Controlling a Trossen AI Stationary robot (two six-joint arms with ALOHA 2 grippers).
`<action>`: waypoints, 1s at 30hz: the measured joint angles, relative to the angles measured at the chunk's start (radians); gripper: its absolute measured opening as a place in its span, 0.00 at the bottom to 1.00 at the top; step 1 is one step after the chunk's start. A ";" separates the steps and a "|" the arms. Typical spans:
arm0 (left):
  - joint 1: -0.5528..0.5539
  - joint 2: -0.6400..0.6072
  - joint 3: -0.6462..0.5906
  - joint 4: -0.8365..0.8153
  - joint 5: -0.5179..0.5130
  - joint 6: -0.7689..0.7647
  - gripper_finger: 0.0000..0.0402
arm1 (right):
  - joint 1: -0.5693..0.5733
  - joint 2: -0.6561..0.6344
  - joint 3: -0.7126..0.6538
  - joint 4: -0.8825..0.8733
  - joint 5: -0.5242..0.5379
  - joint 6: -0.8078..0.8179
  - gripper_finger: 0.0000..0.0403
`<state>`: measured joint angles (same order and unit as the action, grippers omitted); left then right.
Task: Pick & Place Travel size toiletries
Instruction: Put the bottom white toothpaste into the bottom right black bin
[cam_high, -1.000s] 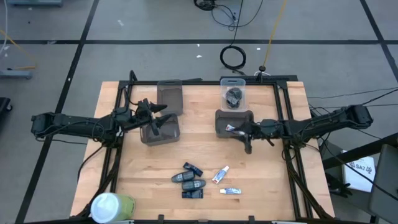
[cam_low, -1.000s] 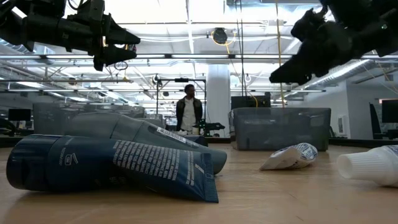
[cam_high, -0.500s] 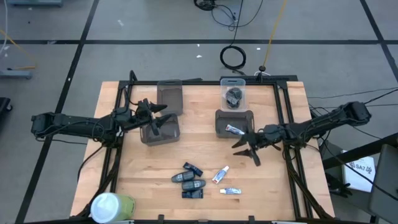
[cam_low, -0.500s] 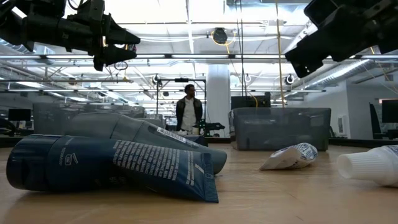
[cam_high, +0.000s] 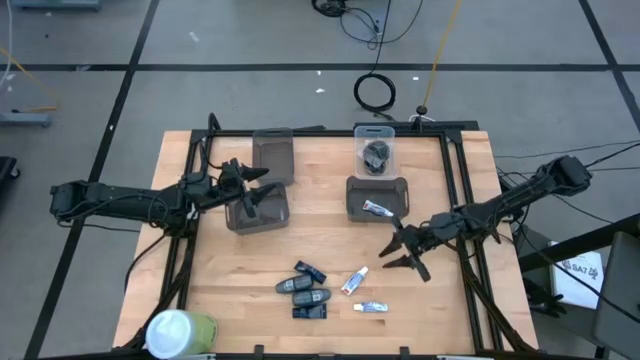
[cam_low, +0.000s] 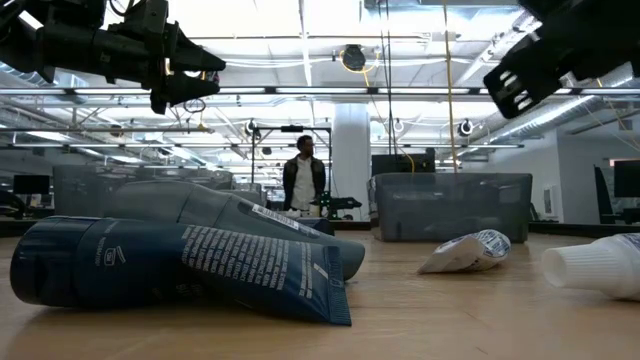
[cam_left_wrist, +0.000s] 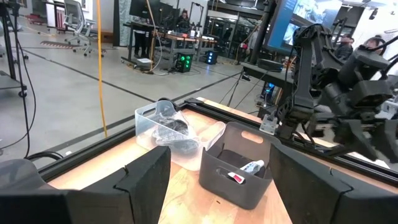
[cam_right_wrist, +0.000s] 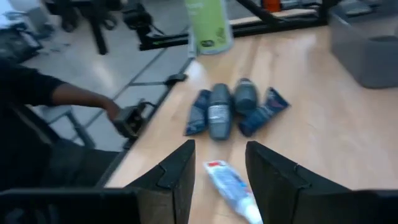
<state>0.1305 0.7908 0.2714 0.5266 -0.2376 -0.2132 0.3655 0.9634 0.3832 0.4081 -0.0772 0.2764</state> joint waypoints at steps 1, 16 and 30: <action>0.000 0.000 0.000 0.000 0.000 0.000 0.67 | 0.018 0.003 0.000 0.015 0.002 0.001 0.32; 0.000 0.000 0.000 0.000 0.000 0.000 0.67 | 0.344 0.342 0.103 0.294 0.283 -0.025 0.33; 0.000 0.000 0.000 0.000 0.000 0.000 0.67 | 0.397 0.625 0.429 -0.186 0.422 0.054 0.54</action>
<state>0.1306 0.7906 0.2714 0.5266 -0.2378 -0.2131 0.7627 1.5888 0.8124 0.2220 0.3446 0.3308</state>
